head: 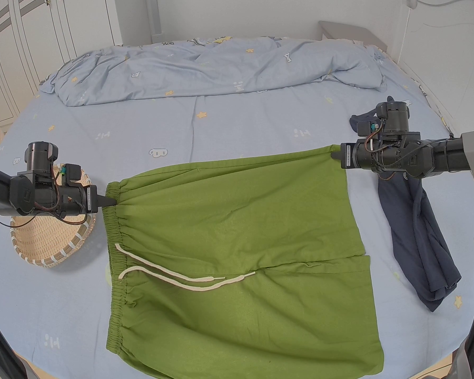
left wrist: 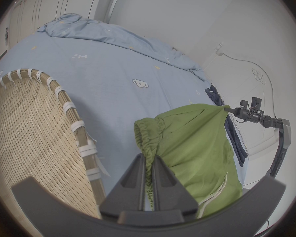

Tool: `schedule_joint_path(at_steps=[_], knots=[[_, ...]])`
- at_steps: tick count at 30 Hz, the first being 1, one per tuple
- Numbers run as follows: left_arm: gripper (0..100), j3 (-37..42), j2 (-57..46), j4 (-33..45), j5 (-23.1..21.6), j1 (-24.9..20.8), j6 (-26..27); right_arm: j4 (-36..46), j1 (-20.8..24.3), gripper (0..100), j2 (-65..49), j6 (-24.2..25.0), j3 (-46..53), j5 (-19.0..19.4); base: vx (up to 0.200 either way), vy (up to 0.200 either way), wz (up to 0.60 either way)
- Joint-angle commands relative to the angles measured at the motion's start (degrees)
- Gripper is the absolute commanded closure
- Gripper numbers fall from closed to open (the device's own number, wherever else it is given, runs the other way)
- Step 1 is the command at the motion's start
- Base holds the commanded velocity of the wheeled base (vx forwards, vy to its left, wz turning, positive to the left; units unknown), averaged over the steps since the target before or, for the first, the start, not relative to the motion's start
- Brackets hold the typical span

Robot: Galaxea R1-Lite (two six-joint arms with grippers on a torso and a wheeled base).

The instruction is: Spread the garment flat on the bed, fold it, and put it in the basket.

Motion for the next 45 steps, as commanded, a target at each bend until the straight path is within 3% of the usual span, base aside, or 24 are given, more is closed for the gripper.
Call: schedule_joint_path(at_steps=[1, 15, 16, 29, 34, 40, 45], knots=[[100, -0.15, 1.24, -0.36, 0.33, -0.27, 0.0, 0.58, -0.17, 100, 3.85, -0.01, -3.99, -0.21, 0.0, 0.0, 0.0], [100, -3.05, 3.09, -0.28, 0.5, -0.71, -0.18, 3.65, 0.09, 100, 6.58, -0.01, -9.87, -0.21, 0.0, 0.0, 0.0], [0, -3.4, 3.26, -0.28, 0.68, -0.88, -0.18, 4.09, 0.09, 0, 6.75, -0.01, -10.49, -0.3, 0.0, 0.0, 0.0], [0, -4.01, 1.77, -0.28, 1.73, -2.82, -0.26, 4.09, -0.26, 0, 7.19, 0.52, -11.1, -0.38, 0.0, 0.0, 0.0], [0, -0.76, -3.07, -0.28, 1.47, -3.96, -0.79, 4.44, -1.23, 0, 1.21, 1.66, -6.97, -0.38, 0.0, 0.0, 0.0], [0, 12.77, -15.55, -0.28, 1.29, -4.75, -5.01, 4.36, -1.4, 0, -14.52, 10.1, 12.45, 0.23, 0.0, 0.0, 0.0], [0, 25.34, -22.66, -0.28, 0.94, -3.34, -7.03, 3.74, -1.4, 0, -25.06, 13.18, 30.03, 2.17, 0.0, 0.0, 0.0]])
